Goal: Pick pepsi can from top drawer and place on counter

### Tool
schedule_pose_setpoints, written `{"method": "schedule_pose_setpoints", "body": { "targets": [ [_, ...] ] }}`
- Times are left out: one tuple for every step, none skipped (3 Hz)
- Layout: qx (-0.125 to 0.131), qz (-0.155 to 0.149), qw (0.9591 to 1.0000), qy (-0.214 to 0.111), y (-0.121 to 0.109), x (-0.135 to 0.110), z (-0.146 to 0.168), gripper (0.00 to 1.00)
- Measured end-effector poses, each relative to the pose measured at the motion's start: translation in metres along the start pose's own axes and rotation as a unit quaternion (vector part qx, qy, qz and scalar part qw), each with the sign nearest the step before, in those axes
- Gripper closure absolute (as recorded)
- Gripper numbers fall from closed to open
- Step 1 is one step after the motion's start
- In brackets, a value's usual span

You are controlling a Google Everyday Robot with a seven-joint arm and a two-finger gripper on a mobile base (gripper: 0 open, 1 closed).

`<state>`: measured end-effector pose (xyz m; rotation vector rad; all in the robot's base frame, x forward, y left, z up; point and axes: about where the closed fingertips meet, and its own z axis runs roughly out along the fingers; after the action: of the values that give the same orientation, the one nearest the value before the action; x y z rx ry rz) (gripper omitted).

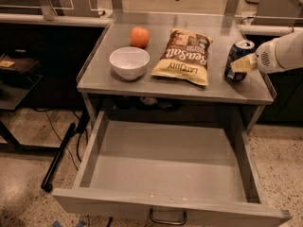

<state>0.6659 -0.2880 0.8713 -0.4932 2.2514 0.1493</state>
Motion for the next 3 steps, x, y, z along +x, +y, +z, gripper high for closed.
{"method": "schedule_pose_setpoints", "body": {
  "targets": [
    [0.004,0.01,0.9999,0.008,-0.0105,0.0109,0.0002,1.0],
    [-0.003,0.016,0.9998,0.011,-0.0108,0.0167,0.0,1.0],
    [-0.003,0.016,0.9998,0.011,-0.0108,0.0164,-0.0003,0.84]
  ]
}}
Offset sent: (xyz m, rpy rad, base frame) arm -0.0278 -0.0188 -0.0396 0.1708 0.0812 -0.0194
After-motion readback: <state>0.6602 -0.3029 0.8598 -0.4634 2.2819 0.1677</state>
